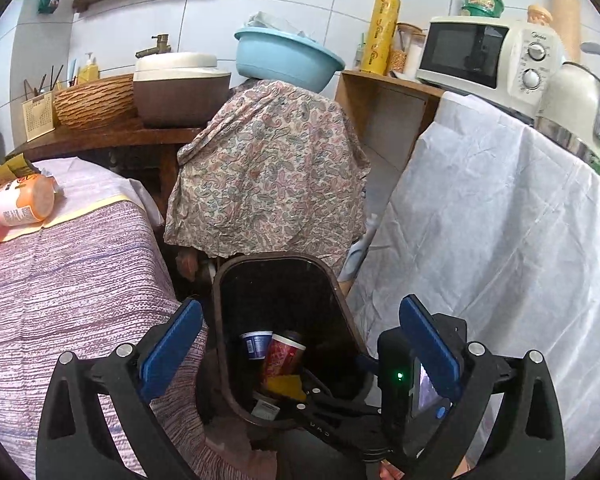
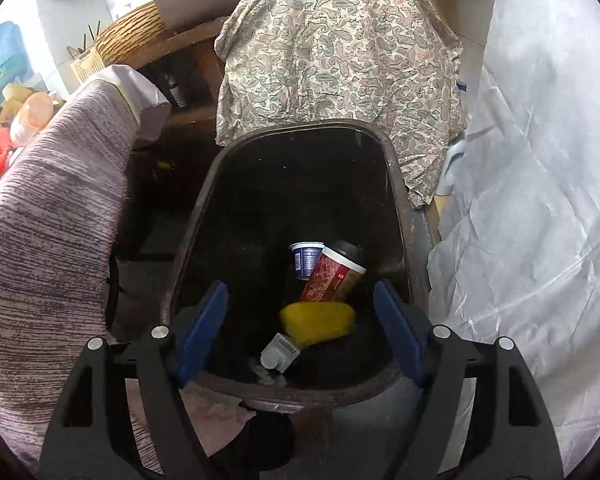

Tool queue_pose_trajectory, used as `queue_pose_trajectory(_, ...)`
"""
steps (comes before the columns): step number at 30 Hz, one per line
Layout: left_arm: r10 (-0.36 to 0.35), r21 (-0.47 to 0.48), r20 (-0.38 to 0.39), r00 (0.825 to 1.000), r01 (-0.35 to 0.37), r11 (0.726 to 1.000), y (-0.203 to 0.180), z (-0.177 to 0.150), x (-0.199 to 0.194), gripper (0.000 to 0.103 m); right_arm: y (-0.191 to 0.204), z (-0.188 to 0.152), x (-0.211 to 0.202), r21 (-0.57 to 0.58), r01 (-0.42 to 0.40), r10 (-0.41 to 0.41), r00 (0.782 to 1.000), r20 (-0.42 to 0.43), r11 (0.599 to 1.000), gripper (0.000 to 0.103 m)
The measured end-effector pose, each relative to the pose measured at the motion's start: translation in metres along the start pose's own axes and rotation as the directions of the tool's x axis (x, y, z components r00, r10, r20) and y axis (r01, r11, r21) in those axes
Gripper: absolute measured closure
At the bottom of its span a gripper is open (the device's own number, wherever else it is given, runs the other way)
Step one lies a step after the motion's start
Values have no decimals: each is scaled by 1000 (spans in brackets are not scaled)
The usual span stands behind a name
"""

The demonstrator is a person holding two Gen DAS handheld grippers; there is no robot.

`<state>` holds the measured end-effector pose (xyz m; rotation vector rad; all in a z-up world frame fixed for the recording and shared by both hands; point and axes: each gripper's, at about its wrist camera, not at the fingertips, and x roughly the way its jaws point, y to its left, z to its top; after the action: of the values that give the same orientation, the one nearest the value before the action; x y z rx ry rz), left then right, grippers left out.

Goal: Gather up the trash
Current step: 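Lower the right gripper into the bin and release the yellow foam net, then move both grippers back to the table and grasp the purple snack bag with the left gripper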

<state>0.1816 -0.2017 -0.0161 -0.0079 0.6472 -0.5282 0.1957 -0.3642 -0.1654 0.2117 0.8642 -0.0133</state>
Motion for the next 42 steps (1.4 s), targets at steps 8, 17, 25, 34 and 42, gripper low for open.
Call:
queue_pose_trajectory(8, -24, 17, 56, 998, 23, 1000, 4, 5, -46, 5, 11, 1, -48, -23, -7, 9, 996, 83, 1000, 26)
queue_pose_trajectory(17, 46, 26, 73, 996, -48, 999, 36, 0, -100, 5, 50, 28, -122, -111, -32, 59, 967, 248, 993, 16)
queue_pose_trajectory(25, 169, -42, 115, 979, -165, 985, 98, -8, -159, 5, 127, 43, -141, -267, -158, 224, 944, 241, 951, 13)
queue_pose_trajectory(34, 431, -116, 54, 901, -423, 899, 202, -39, -212, 5, 238, 35, -151, -481, -297, 405, 904, 137, 825, 13)
queue_pose_trajectory(42, 603, -350, -9, 798, -568, 745, 309, -50, -252, 5, 298, 20, -160, -567, -349, 471, 879, 79, 746, 13)
